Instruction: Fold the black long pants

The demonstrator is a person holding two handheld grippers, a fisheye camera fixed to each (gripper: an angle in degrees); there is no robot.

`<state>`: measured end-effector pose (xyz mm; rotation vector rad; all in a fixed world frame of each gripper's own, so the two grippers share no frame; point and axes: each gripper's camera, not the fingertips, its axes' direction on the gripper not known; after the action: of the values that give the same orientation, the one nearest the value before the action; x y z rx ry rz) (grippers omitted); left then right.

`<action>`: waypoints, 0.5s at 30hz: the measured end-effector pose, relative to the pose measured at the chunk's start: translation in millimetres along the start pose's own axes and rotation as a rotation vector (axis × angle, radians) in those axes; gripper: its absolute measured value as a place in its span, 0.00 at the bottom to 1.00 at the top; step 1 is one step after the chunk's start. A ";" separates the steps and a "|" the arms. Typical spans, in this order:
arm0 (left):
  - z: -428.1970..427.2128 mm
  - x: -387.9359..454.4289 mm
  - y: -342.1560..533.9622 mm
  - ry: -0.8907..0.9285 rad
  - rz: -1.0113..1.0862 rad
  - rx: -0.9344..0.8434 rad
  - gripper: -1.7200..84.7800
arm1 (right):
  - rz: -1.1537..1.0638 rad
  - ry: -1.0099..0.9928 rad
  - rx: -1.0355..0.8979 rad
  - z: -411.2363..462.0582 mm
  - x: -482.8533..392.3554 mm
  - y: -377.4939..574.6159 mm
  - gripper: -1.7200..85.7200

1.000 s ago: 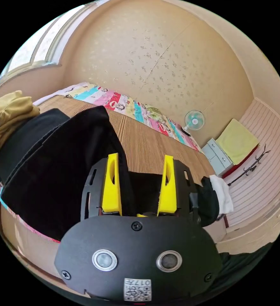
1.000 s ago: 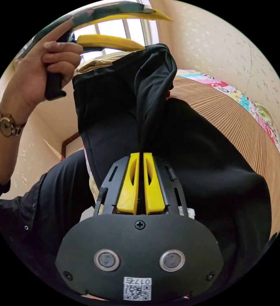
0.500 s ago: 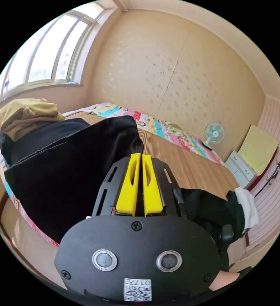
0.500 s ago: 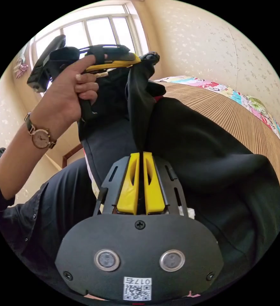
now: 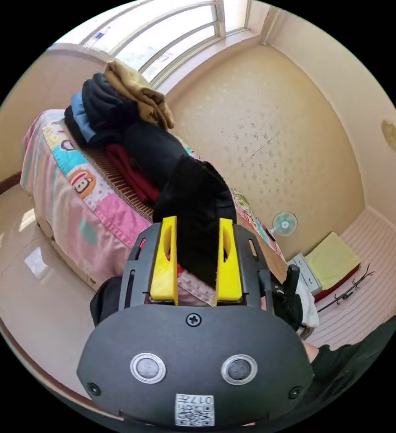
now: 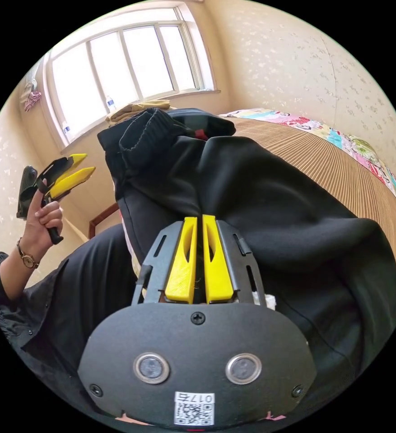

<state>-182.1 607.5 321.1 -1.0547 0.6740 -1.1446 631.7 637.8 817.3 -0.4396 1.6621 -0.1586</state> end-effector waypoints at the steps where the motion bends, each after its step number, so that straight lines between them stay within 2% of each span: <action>1: 3.7 11.8 -5.0 -0.002 0.042 -0.012 0.19 | -0.005 0.014 -0.001 -0.1 -2.2 -0.8 0.05; 5: 41.3 68.4 -26.0 0.031 0.184 -0.109 0.22 | -0.006 0.041 -0.008 -1.7 -6.3 -5.1 0.05; 7: 69.5 89.3 -28.6 -0.053 0.252 -0.183 0.22 | -0.003 0.042 -0.009 -2.4 -6.2 -6.8 0.05; 9: 116.7 109.7 -23.9 -0.321 0.330 -0.294 0.22 | 0.001 0.037 -0.011 -2.9 -4.9 -9.1 0.05; 13: 117.4 134.4 -16.2 -0.423 0.478 -0.200 0.16 | 0.030 -0.007 -0.007 -6.6 1.7 -13.6 0.05; 15: 71.2 130.0 -28.1 -0.323 0.440 -0.070 0.10 | 0.039 -0.018 -0.004 -8.6 3.0 -15.1 0.05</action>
<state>-91.1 505.4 384.7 -1.0541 0.6493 -0.5596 626.0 621.5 821.1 -0.4097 1.6529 -0.1225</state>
